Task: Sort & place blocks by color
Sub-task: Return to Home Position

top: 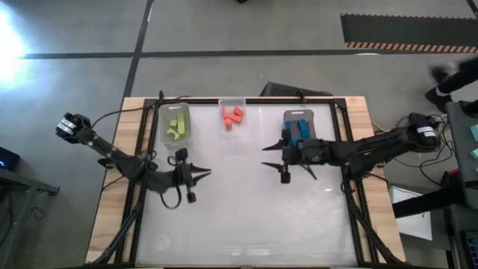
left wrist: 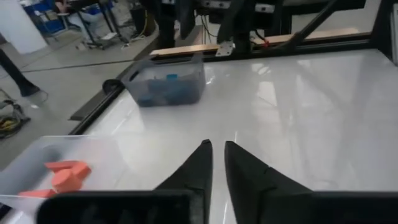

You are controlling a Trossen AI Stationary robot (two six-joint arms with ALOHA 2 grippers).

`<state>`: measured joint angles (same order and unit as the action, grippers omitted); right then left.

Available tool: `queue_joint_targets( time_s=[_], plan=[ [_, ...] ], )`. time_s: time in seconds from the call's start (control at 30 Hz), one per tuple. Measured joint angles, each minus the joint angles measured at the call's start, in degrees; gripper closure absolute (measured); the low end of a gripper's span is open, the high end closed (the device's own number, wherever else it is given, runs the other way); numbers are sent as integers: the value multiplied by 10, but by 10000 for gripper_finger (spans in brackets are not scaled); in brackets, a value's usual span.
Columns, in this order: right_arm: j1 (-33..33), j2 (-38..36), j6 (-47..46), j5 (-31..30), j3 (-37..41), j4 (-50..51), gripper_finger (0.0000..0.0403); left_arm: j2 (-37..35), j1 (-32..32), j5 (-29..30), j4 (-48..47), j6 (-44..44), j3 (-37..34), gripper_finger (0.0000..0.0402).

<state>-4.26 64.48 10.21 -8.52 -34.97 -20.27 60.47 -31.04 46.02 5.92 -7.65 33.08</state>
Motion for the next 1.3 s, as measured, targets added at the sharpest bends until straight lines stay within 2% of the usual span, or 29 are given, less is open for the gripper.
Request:
queue_joint_targets(
  time_s=[0.1,0.27,0.53,0.93,1.1,1.3],
  plan=[
    [16,-33,15,9,16,0,184,-43,41,-48,1,22,-30,395],
    [48,-93,20,42,52,1,184,-136,101,-113,3,38,-91,399],
    [94,-185,12,45,123,3,184,-288,138,-119,2,36,-188,401],
    [103,-329,-7,46,229,3,184,-448,138,-119,1,21,-306,401],
    [103,-396,-12,46,263,4,184,-498,138,-117,-14,4,-326,401],
    [103,-468,-16,42,296,13,184,-515,138,-117,-15,-6,-326,401]
  ],
)
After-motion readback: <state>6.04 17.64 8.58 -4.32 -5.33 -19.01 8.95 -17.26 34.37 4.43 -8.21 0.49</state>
